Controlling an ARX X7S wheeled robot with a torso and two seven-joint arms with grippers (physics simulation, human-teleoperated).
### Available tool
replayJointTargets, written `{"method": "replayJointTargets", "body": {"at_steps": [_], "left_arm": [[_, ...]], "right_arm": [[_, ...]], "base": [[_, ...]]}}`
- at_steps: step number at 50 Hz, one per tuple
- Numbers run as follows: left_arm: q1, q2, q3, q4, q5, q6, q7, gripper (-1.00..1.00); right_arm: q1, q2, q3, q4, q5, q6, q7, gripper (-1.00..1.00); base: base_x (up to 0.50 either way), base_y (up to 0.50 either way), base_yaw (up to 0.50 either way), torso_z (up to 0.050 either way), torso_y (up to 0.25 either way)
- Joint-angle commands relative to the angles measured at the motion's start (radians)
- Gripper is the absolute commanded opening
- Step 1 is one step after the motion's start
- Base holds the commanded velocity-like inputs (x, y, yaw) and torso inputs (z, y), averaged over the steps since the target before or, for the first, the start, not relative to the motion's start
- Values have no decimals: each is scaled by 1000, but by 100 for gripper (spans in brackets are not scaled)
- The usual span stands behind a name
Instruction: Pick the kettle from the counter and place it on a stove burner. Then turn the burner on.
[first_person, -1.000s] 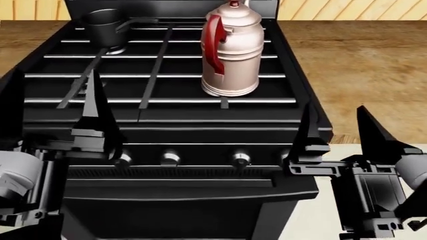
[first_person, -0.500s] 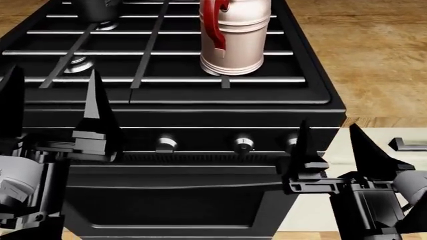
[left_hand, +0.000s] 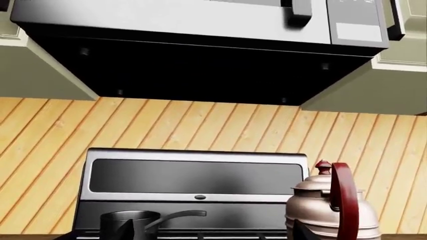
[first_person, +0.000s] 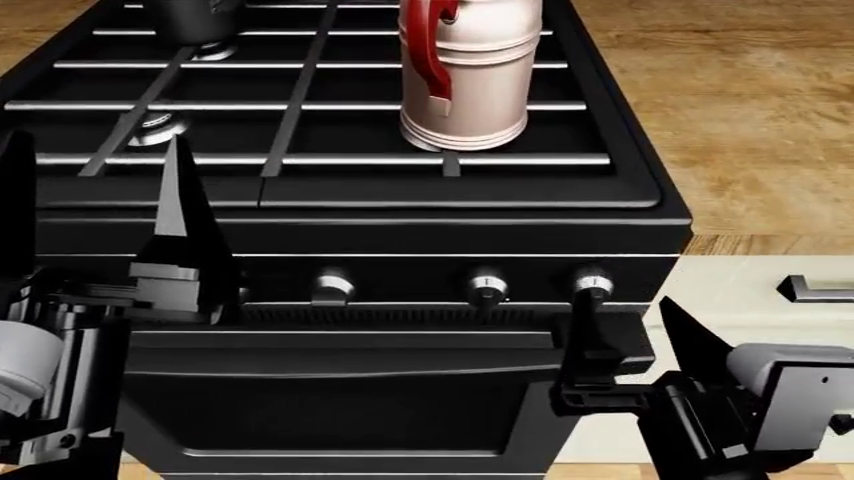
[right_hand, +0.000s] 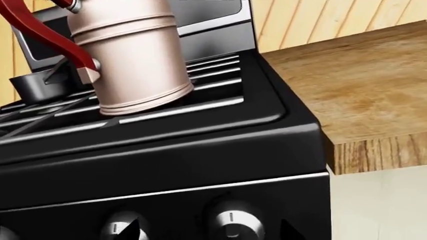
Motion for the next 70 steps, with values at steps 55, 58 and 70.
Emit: {"method": "replayJointTargets", "body": {"at_steps": [55,58,70], "left_arm": [[3,-2,25,-32,11,35,5,100],[3,-3,23,-31,7,35,4,100],[3,-4,26,-34,7,37,2,100]], "right_arm": [[275,25,-96,205,173,271,145,100],[290,18,-104,223,169,274,142,100],[337,8,-128,261,162,292,138,100]], "base": [[0,0,0,0,0],[0,0,0,0,0],[0,0,0,0,0]]}}
